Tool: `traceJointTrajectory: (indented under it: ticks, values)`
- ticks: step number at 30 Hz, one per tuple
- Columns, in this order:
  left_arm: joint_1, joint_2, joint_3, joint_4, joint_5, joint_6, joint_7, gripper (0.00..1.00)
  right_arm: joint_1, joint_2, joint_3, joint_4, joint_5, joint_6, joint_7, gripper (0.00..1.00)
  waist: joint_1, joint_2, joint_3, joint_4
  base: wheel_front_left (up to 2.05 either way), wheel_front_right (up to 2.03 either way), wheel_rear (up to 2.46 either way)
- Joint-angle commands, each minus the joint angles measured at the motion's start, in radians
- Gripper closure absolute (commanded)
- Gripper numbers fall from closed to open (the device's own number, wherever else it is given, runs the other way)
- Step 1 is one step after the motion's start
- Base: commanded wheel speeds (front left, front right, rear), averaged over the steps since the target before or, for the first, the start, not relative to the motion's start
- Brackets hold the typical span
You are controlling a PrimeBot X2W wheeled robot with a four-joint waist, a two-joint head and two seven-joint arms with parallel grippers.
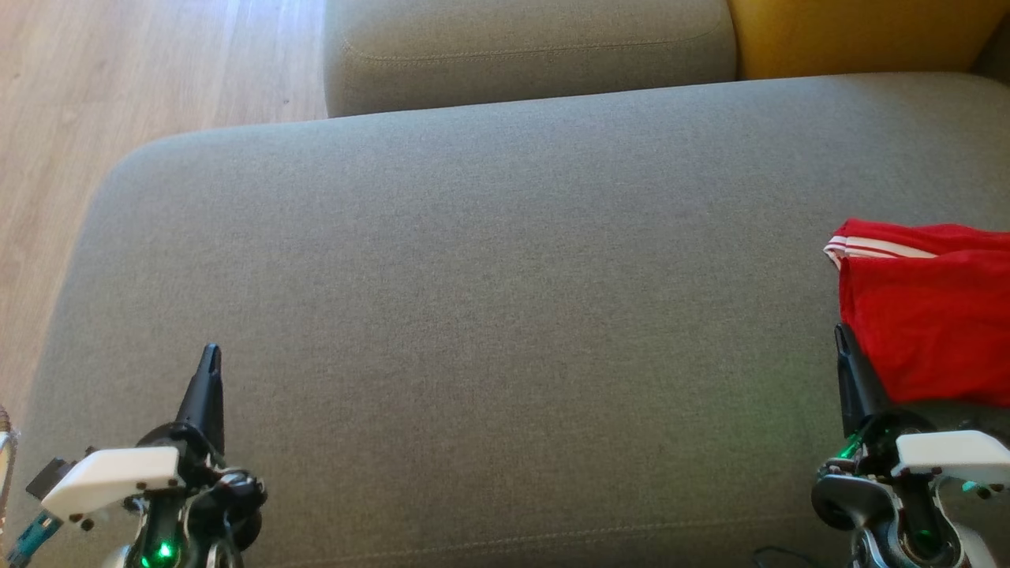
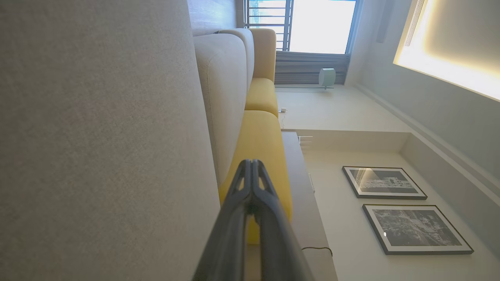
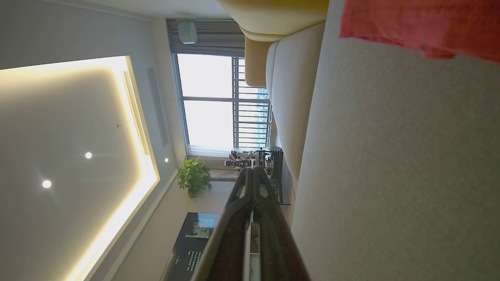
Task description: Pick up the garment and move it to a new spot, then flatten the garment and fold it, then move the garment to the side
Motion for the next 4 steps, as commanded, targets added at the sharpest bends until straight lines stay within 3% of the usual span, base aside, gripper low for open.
traceJointTrajectory:
  ticks: [1, 4]
  values:
    - [-0.052, 0.012, 0.035, -0.028, -0.001, -0.007, 0.005, 1.00, -0.047, -0.016, 0.017, -0.037, 0.005, 0.000, 0.008, 1.00, -0.0001, 0.0000, 0.000, 0.000, 0.00, 0.00, 0.00]
    - [-0.052, 0.011, 0.037, -0.028, 0.000, -0.007, 0.006, 1.00, -0.047, -0.015, 0.016, -0.037, 0.004, 0.000, 0.009, 1.00, -0.0001, 0.0000, 0.000, 0.000, 0.00, 0.00, 0.00]
